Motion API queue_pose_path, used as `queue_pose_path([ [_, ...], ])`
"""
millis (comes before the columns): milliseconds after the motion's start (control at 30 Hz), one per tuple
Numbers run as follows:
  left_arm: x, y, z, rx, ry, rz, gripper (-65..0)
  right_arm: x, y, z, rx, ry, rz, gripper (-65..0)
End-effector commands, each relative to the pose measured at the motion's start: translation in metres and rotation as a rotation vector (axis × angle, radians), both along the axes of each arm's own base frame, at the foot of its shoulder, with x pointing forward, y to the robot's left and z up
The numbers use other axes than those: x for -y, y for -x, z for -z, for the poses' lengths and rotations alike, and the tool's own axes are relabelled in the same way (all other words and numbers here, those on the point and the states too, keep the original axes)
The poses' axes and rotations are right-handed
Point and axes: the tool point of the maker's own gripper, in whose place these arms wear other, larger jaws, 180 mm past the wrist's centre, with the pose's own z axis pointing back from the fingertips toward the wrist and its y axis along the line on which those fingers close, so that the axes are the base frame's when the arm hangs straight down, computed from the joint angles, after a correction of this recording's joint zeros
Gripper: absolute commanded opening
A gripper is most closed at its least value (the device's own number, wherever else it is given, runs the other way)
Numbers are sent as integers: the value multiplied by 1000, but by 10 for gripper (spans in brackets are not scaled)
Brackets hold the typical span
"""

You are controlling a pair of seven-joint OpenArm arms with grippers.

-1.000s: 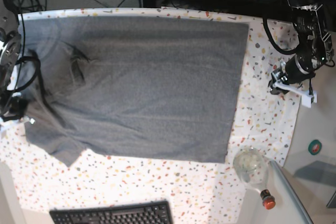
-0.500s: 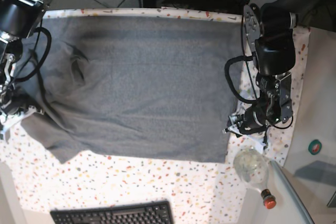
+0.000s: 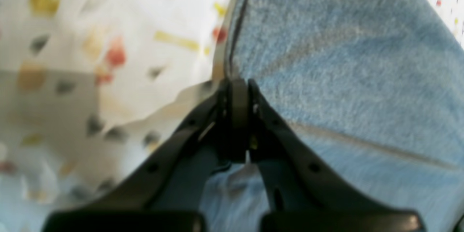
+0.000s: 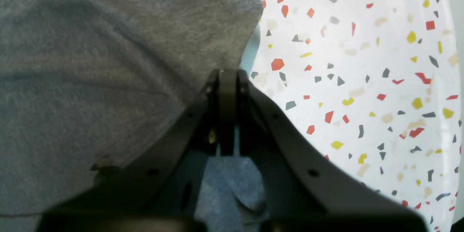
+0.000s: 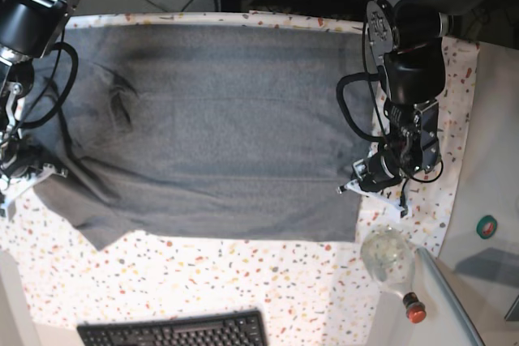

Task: Layout the t-shirt on the table in an organized manner, then fold the t-shirt properly
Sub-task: 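Grasp the shirt's side edge with both grippers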

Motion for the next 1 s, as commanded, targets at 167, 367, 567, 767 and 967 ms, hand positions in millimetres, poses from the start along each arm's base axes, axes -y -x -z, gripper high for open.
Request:
queue_pose_path([
  [167, -34, 24, -41, 24, -49, -66, -650, 7, -12, -16, 52, 23, -3, -650],
  [367, -27, 66, -51, -78, -56, -21, -650, 6, -9, -4, 21, 4, 0, -650],
  [567, -25, 94, -46, -167, -56, 1, -650, 5, -9, -4, 21, 3, -1, -650],
  [767, -48, 106, -55, -156, -67, -73, -523, 5, -12, -6, 29, 3, -1, -650],
  [967, -81, 105, -72, -99, -78, -181, -377, 5, -14, -8, 33, 3, -1, -650],
])
